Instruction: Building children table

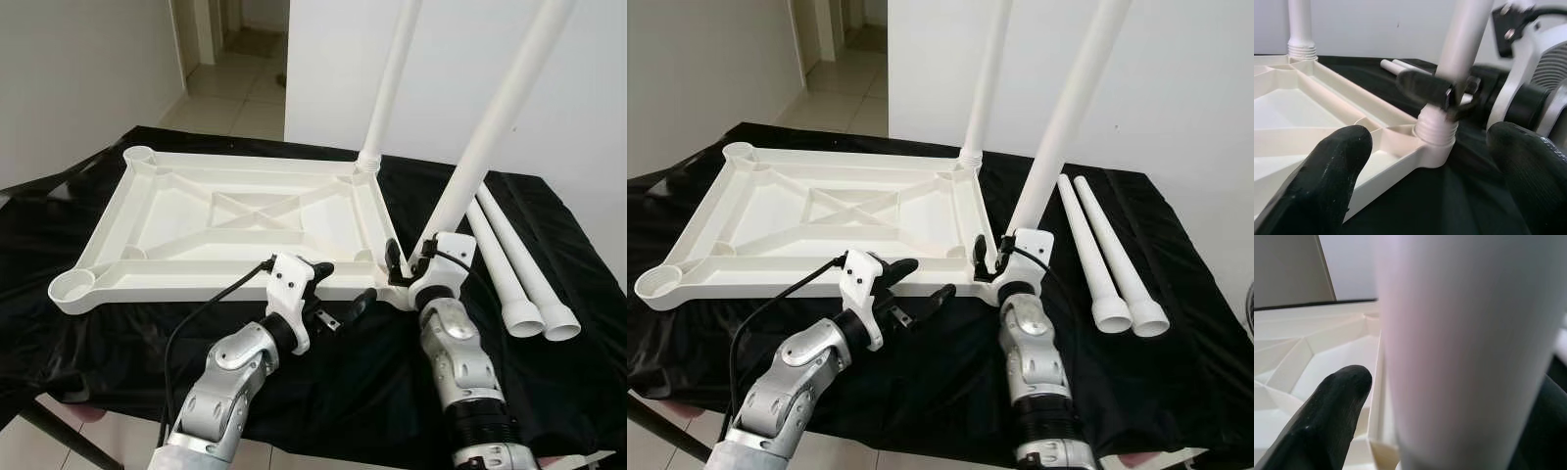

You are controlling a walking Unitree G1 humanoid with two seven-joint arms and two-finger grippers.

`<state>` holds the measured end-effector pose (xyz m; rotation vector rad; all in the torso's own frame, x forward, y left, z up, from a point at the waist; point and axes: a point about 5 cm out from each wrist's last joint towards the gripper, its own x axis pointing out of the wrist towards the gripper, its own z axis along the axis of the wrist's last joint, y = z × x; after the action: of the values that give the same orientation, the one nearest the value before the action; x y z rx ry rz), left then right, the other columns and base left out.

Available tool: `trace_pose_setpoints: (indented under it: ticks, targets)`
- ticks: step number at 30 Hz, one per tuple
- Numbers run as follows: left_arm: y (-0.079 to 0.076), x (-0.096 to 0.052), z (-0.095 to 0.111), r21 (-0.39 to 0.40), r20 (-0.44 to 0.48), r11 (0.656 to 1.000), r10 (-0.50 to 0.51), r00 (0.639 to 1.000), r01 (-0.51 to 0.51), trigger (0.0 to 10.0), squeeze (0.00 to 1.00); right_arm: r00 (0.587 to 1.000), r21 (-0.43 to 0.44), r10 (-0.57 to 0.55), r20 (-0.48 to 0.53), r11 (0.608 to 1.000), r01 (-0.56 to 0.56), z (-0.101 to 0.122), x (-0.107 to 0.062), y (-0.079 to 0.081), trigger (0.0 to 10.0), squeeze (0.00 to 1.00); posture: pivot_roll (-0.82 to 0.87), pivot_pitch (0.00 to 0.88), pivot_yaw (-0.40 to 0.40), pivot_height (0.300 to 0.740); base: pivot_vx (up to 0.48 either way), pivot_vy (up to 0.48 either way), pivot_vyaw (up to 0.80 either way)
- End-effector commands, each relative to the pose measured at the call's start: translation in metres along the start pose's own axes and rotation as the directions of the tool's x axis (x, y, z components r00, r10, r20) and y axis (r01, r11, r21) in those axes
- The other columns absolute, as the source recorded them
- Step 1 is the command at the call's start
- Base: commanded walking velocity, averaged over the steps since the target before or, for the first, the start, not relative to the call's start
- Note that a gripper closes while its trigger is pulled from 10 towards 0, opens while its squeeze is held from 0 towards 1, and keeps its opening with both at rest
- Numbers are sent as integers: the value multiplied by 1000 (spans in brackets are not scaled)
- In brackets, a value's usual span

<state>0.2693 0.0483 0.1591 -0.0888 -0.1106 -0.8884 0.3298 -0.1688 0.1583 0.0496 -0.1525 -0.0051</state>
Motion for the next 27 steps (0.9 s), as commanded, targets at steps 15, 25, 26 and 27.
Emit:
trace_pose_setpoints:
  ticks: [15, 25, 26, 27]
  targets:
    - [23, 2, -30, 172, -251, 984, 9, 968, 35, 10000, 0, 969, 39, 238, 72, 970, -241, 3, -57, -8, 10000, 0, -5, 6, -9, 740, 0, 0, 0]
    - [41, 18, -19, 296, -289, 947, -41, 957, 129, 10000, 0, 938, 72, 347, 8, 935, -347, -7, -93, -11, 10000, 0, -43, 29, 41, 740, 0, 0, 0]
    - [41, 18, -19, 296, -289, 947, -41, 957, 129, 10000, 0, 938, 72, 347, 8, 935, -347, -7, -93, -11, 10000, 0, -43, 29, 41, 740, 0, 0, 0]
    - [43, 19, -19, 308, -300, 940, -49, 953, 145, 10000, 0, 936, 86, 353, 8, 932, -352, -6, -94, -12, 10000, 0, -46, 31, 45, 740, 0, 0, 0]
